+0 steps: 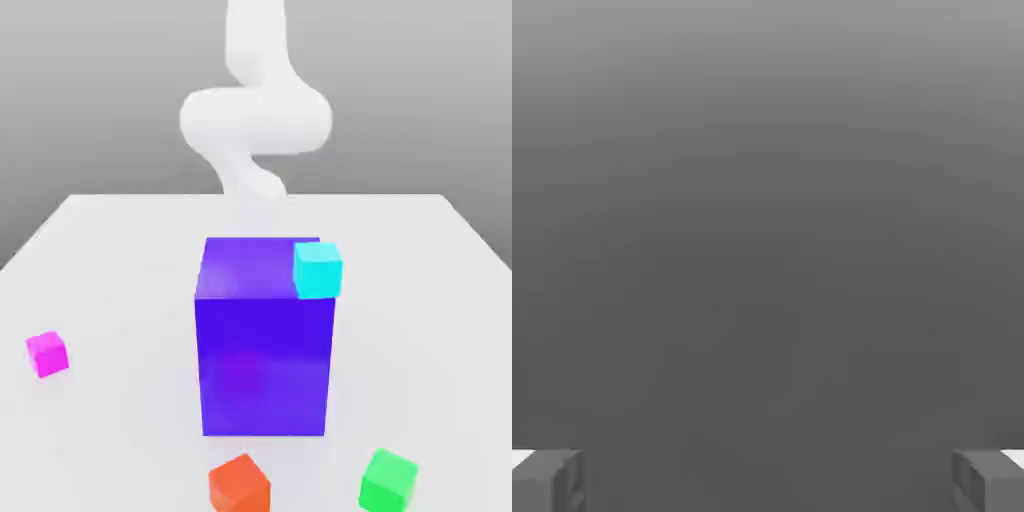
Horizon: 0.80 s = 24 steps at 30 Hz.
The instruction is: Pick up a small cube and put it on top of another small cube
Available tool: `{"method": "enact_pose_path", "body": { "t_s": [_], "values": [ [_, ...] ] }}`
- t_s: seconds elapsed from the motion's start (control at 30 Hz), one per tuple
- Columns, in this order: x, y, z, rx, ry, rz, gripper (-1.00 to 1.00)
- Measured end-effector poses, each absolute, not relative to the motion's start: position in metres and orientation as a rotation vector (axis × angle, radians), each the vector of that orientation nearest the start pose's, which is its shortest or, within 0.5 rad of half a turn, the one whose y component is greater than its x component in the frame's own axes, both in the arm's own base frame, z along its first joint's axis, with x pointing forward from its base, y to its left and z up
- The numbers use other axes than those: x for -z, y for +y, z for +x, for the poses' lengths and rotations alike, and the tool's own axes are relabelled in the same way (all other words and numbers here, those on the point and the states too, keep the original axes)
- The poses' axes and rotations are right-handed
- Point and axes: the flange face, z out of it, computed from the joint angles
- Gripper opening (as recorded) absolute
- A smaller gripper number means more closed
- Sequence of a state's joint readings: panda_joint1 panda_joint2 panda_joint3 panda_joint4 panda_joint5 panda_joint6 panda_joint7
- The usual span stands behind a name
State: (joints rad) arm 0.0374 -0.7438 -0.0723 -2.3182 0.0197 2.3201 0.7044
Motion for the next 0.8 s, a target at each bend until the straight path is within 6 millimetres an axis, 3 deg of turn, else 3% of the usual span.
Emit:
{"method": "enact_pose_path", "body": {
  "t_s": [0.2, 0.4, 0.6, 0.8],
  "values": [
    [-0.606, -0.074, 0.412, 0.774, 0.844, -2.585, 0.00],
    [-0.524, -0.119, 0.436, 0.630, 0.730, -2.653, 0.00],
    [-0.440, -0.161, 0.441, 0.511, 0.631, -2.711, 0.00],
    [-0.361, -0.200, 0.427, 0.411, 0.546, -2.769, 0.00]
  ]
}}
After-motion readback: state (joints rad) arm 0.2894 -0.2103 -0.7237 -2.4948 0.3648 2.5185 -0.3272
